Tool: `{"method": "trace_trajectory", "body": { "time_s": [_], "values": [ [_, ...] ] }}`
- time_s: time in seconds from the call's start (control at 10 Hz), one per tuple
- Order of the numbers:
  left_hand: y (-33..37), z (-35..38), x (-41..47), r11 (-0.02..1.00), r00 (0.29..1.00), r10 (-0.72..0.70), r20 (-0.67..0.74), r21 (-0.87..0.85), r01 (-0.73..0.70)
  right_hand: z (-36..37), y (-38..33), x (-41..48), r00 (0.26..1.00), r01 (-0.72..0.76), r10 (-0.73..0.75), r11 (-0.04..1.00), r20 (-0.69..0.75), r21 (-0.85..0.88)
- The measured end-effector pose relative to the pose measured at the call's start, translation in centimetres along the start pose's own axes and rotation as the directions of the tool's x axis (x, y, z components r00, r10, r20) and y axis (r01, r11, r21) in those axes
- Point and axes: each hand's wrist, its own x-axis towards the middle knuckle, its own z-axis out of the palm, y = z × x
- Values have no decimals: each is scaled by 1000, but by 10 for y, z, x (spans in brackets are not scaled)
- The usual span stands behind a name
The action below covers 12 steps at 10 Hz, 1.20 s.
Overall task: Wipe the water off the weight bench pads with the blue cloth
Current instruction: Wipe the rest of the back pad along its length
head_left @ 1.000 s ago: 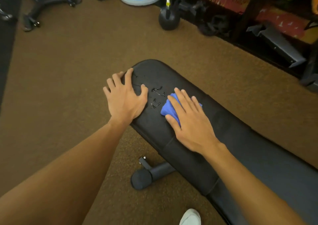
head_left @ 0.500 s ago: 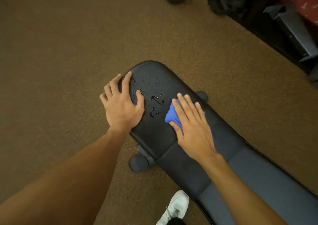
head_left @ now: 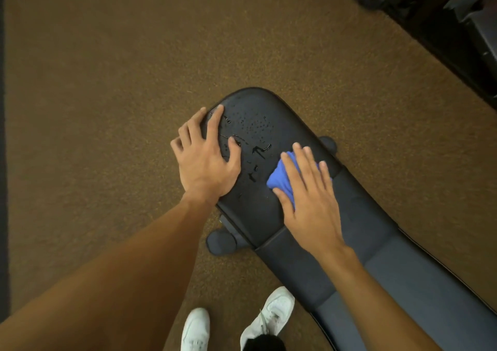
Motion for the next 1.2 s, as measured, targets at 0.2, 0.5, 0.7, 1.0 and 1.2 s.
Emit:
{"method": "trace_trajectory", "body": {
  "time_s": [0.2, 0.5, 0.7, 1.0, 1.2],
  "values": [
    [1, -1, -1, 1000, 1000, 0, 1, -12, 0, 1, -11, 31, 968, -233, 239, 969, -78, 83],
    [0, 0, -1, 1000, 1000, -4, -13, -15, 4, -1, 6, 9, 999, -27, 27, 1000, -31, 5],
    [-1, 0, -2, 1000, 1000, 3, -21, -31, -4, 8, -26, 11, 998, -56, 56, 998, -31, 7],
    [-1, 0, -2, 999, 1000, -2, -17, -46, 1, 2, -18, 41, 968, -228, 233, 971, -91, 65],
    [-3, 1, -3, 997, 999, 1, -32, -72, -3, -8, 12, 10, 999, 39, -39, 999, 16, -8]
  ]
}}
